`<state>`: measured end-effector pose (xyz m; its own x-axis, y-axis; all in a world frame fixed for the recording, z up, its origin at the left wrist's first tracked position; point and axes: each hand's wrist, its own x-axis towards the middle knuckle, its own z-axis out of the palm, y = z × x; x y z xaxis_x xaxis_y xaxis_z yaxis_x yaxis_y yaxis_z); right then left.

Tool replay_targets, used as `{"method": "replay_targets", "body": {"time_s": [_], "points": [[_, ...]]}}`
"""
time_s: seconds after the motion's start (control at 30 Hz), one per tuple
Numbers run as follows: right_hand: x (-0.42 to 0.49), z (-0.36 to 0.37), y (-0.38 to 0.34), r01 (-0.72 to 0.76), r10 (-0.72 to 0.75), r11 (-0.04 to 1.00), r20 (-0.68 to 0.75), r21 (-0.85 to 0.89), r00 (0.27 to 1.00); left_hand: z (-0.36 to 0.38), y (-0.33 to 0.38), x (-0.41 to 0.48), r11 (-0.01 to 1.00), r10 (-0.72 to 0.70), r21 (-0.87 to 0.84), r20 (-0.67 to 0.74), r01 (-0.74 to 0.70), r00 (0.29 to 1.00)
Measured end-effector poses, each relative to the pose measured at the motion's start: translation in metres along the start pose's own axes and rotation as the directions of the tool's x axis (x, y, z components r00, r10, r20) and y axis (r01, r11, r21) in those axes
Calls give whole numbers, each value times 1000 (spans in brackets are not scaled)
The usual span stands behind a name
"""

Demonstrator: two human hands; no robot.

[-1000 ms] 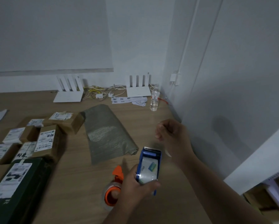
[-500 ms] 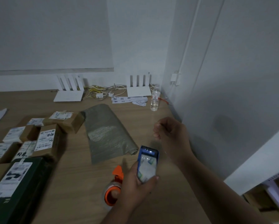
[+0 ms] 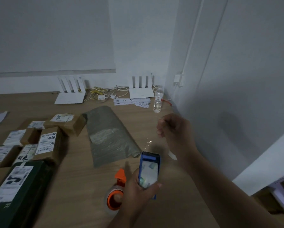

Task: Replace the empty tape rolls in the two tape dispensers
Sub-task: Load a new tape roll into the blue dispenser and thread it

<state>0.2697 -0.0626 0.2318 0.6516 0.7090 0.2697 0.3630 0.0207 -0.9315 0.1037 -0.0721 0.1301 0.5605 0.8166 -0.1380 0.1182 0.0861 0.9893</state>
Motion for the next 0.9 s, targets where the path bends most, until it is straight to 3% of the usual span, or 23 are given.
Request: {"method": "replay_targets", "body": {"time_s": [0.2, 0.4, 0.9], "points": [[8, -4, -6, -18, 20, 999, -45, 50, 999, -4, 0, -7, 995, 83, 47, 90, -87, 993], [15, -5, -11, -31, 34, 995, -35, 95, 999, -2, 0, -9, 976, 211, 50, 37, -213, 977], [38, -6, -5, -255, 251, 958, 46, 130, 967, -3, 20, -22, 948, 313, 80, -48, -309, 949]]}}
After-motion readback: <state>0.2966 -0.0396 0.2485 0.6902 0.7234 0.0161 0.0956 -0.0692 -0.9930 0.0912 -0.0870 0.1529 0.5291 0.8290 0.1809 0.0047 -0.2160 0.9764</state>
